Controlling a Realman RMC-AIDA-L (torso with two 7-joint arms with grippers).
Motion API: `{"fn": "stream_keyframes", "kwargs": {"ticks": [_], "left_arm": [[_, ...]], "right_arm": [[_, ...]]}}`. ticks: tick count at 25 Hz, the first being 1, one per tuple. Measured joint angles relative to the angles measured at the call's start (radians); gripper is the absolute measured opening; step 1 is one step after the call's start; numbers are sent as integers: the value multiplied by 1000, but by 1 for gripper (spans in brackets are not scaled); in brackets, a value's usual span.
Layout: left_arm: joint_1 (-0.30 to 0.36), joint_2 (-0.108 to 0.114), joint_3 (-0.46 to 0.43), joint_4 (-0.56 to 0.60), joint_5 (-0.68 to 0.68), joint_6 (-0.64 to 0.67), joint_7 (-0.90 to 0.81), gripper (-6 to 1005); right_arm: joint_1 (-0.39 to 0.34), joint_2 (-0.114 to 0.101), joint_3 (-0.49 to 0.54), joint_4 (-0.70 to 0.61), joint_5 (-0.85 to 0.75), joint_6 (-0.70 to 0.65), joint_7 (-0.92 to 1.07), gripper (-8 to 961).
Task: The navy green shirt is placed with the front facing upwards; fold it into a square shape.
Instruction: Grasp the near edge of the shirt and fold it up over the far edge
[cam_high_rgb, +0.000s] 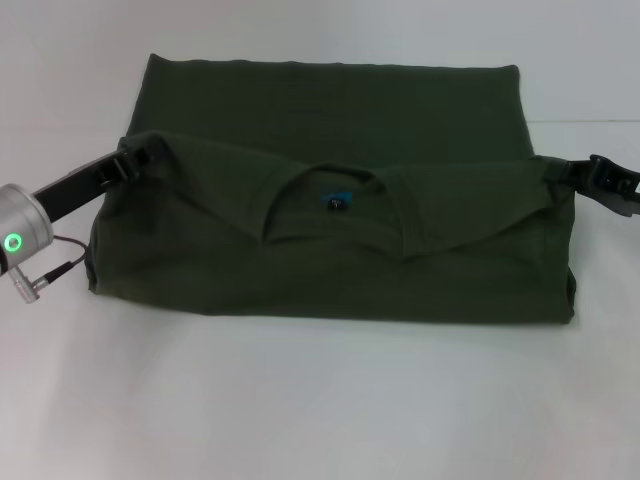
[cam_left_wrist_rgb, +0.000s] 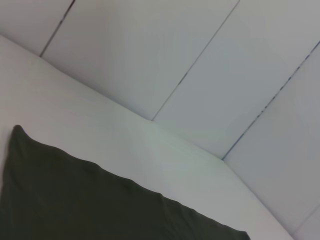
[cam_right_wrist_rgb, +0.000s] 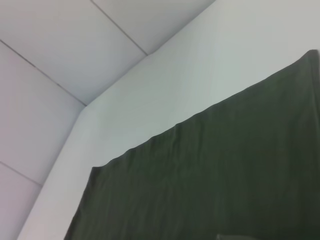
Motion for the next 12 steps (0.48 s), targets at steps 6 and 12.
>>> {"fn": "stream_keyframes", "kwargs": {"ticks": [6, 12], "left_arm": [[-8, -8, 0, -19, -25, -62, 30, 61], [-18, -21, 1, -54, -58, -120, 100, 62]], "right_arm": [[14, 5, -8, 29, 1, 60, -11, 34], [30, 10, -35, 56, 1, 123, -15, 34]]}}
